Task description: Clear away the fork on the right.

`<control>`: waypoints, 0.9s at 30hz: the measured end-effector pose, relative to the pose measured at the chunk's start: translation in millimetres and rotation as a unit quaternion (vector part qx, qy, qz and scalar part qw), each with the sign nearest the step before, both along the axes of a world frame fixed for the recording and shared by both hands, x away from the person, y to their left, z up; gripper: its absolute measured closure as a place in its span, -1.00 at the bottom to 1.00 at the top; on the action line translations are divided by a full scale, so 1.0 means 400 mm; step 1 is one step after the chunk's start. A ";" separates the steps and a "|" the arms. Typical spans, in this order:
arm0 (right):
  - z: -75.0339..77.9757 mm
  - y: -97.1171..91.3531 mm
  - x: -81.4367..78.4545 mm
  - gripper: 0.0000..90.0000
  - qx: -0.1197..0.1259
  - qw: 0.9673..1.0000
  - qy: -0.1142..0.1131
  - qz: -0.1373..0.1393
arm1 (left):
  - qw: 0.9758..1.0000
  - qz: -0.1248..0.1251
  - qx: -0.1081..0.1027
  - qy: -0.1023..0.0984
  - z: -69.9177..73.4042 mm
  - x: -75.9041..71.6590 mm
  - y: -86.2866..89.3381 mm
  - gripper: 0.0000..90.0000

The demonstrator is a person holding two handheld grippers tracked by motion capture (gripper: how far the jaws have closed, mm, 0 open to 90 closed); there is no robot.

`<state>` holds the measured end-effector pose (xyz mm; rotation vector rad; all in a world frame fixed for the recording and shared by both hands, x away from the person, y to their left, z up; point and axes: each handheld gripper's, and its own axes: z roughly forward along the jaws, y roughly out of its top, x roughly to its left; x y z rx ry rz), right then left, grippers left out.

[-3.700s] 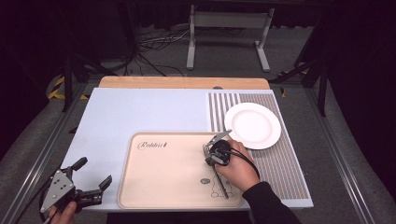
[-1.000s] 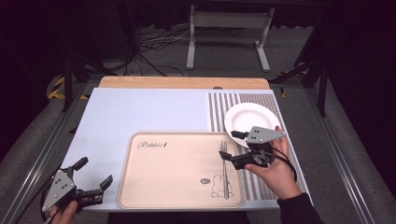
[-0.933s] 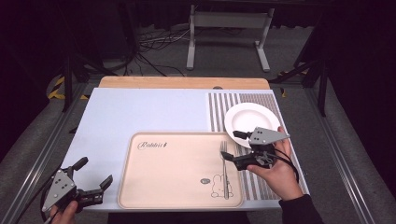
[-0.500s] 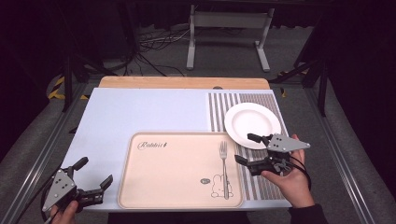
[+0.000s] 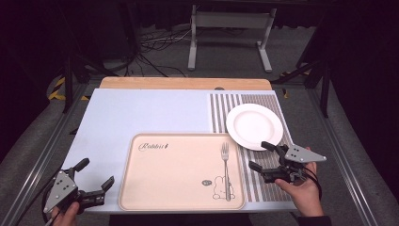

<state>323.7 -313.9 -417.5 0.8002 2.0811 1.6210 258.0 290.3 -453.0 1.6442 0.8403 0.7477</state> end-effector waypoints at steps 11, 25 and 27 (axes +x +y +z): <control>-0.043 -0.045 -0.012 -0.94 0.010 1.000 0.008 -0.002 | 1.000 -0.002 -0.002 -0.003 0.002 0.000 0.001 -1.00; -0.090 -0.060 -0.028 -0.95 -0.023 0.999 0.040 -0.011 | 1.000 -0.013 -0.009 -0.007 0.005 0.018 -0.006 -1.00; -0.090 -0.060 -0.030 -0.95 -0.024 0.999 0.038 -0.014 | 1.000 -0.013 -0.007 -0.006 0.006 0.019 -0.006 -1.00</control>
